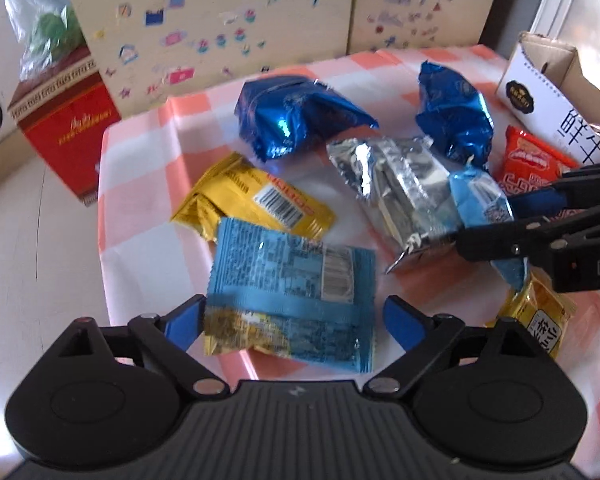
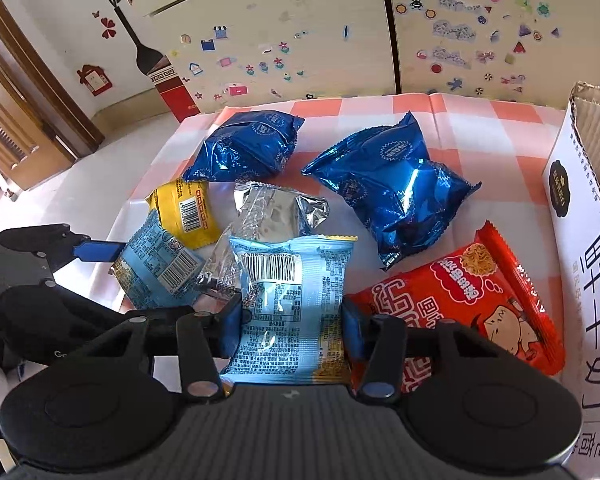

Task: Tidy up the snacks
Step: 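Grasp the light-blue bag with the right gripper while the left gripper grasps a blue-yellow bag, then lift the light-blue bag with the right gripper while the left gripper lifts its bag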

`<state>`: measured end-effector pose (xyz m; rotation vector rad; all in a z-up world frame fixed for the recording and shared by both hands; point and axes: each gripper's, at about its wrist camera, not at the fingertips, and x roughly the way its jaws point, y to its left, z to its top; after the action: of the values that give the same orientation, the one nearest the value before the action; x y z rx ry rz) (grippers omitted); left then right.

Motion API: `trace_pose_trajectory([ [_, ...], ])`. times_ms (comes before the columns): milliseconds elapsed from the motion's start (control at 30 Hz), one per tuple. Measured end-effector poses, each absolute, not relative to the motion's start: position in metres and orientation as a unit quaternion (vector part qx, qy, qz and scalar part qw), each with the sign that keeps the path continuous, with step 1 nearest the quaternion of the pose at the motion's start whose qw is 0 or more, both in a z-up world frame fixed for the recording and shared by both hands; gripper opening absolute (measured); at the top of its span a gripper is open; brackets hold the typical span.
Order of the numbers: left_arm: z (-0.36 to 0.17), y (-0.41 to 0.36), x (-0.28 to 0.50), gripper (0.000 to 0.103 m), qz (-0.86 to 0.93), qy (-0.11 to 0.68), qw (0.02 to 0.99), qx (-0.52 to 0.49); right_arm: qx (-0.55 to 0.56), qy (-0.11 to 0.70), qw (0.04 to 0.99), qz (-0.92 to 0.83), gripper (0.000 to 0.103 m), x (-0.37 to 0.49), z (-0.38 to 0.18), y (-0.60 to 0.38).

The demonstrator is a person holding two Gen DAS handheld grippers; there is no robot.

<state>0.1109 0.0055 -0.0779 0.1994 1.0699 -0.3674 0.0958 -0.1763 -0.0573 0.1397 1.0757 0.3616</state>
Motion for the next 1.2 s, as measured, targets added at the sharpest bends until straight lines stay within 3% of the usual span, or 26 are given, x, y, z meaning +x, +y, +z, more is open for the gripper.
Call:
trace_pose_trajectory([
  [133, -0.076, 0.005, 0.112, 0.077, -0.176, 0.488, 0.850, 0.087, 0.066, 0.509, 0.841, 0.170, 0.056, 0.095, -0.057, -0.176],
  [267, -0.072, 0.008, 0.110, 0.067, -0.172, 0.481, 0.855, 0.087, 0.067, 0.509, 0.842, 0.168, 0.056, 0.096, -0.057, -0.176],
  [333, -0.070, 0.010, 0.110, 0.055, -0.173, 0.478, 0.857, 0.085, 0.067, 0.508, 0.842, 0.167, 0.056, 0.096, -0.057, -0.176],
  [567, -0.063, 0.012, 0.106, 0.046, -0.182, 0.470, 0.861, 0.071, 0.064, 0.507, 0.843, 0.166, 0.056, 0.096, -0.057, -0.176],
  [733, -0.054, 0.011, 0.102, 0.031, -0.193, 0.455, 0.867, 0.064, 0.061, 0.507, 0.844, 0.164, 0.056, 0.096, -0.056, -0.175],
  [1000, -0.056, 0.006, 0.101, 0.029, -0.210, 0.455, 0.864, 0.050, 0.059, 0.507, 0.844, 0.163, 0.056, 0.096, -0.056, -0.174],
  [1200, -0.065, 0.002, 0.109, 0.039, -0.205, 0.471, 0.858, 0.028, 0.060, 0.507, 0.845, 0.160, 0.056, 0.096, -0.057, -0.174],
])
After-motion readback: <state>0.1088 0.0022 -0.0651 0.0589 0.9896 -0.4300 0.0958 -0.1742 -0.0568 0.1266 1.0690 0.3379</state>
